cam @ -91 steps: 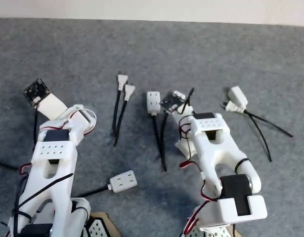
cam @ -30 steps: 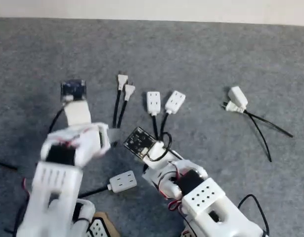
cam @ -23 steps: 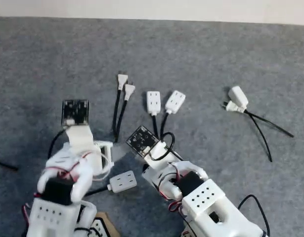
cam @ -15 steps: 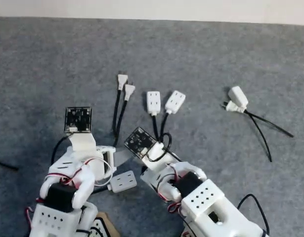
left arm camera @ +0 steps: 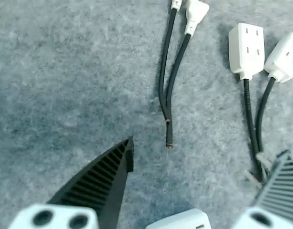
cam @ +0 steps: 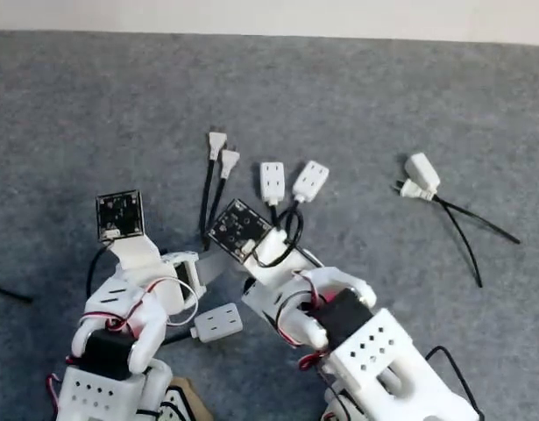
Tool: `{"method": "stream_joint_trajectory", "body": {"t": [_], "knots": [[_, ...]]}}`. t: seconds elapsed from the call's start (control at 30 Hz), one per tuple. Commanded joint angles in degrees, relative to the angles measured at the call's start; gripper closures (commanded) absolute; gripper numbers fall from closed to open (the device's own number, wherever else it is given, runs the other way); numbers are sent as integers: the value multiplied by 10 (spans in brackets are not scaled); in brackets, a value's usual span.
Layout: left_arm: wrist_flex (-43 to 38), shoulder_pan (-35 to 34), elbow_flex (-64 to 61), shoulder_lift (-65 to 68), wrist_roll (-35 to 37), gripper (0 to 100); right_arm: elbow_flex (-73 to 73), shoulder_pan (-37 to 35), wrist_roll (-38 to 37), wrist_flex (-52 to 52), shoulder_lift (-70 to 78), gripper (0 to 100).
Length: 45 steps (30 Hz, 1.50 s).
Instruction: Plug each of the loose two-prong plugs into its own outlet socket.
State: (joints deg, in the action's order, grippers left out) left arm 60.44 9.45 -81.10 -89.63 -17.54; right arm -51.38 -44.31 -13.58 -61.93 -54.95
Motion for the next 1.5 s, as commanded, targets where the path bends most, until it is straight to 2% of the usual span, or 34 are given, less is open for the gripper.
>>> {"method": "stream_joint_trajectory", "body": {"t": [0.0,0.5,0.63,0.8,0.97,1.17,1.37,1.47], "knots": [[-5,10,-1,3,3,575,84,-6,-10,-24,-10,995],[-4,63,-15,3,2,575,97,-5,-10,-28,-9,995],[-4,53,-9,2,2,575,95,-5,-11,-28,-9,995],[-8,-27,16,1,6,575,94,-4,-28,-28,-4,995],[-9,-114,50,3,50,575,106,11,-37,-20,85,995],[-40,-189,58,22,124,575,160,0,-129,24,193,995],[-73,-220,132,220,135,575,175,-76,-215,25,236,995],[-82,-272,210,367,133,575,167,-115,-244,25,236,995]]}}
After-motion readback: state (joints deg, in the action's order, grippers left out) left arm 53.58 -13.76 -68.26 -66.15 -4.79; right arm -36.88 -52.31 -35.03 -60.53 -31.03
